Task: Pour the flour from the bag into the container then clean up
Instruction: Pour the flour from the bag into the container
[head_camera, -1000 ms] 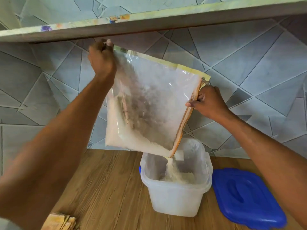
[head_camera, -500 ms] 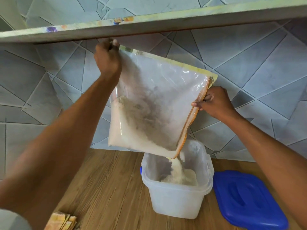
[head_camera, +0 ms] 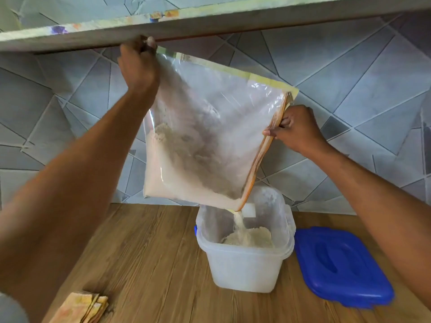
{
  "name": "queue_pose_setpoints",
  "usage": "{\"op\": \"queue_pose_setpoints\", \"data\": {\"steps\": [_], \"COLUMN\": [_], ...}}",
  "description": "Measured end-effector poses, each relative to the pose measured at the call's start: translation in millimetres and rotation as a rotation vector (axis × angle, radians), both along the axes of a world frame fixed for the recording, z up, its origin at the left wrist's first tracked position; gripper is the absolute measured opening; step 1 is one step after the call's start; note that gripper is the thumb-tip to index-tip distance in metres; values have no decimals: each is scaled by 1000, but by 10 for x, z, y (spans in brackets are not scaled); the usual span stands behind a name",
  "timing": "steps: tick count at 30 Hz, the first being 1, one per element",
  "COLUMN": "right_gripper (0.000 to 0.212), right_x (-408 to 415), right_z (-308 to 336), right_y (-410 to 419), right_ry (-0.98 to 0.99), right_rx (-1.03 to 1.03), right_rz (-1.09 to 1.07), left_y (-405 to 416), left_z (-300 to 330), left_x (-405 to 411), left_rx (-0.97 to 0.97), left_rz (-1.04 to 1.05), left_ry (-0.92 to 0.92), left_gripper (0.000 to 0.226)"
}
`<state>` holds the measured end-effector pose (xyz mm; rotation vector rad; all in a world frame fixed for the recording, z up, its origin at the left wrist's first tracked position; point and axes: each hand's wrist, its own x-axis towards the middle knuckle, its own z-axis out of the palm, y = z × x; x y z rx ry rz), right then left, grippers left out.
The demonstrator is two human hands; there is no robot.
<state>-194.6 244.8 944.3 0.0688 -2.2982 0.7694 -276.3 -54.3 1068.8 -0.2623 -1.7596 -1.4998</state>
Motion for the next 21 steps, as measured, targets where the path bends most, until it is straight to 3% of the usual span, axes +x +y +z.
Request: {"op": "queue_pose_setpoints", "data": {"steps": [4,7,11,13,17,21], "right_gripper": [53,43,47,36,49,43], "right_x": [15,-15,-8,-19,-23,-46], "right_z": [8,-9,-11,-7,31,39], "right_y": [-104,-97,-174,-181,-220,-246], "right_ry": [-19,16,-39,-11,-39,25], "right_rx": [30,21,34,20,54,3], "right_rz": [1,31,25,35,25,6], "left_y": [-90,-176,-237,-259,-297,-328], "left_z": [-17,-59,-113,-118,-120,-118], "left_x": [-49,-94,-90,-90,-111,-119], "left_rx": [0,5,-59,-41,-1,27], "left_rz": [15,56,68,76,55,82], "left_ry": [-1,-15,-9,-22,-36,-49], "left_gripper": [32,27,39,39,39,33]}}
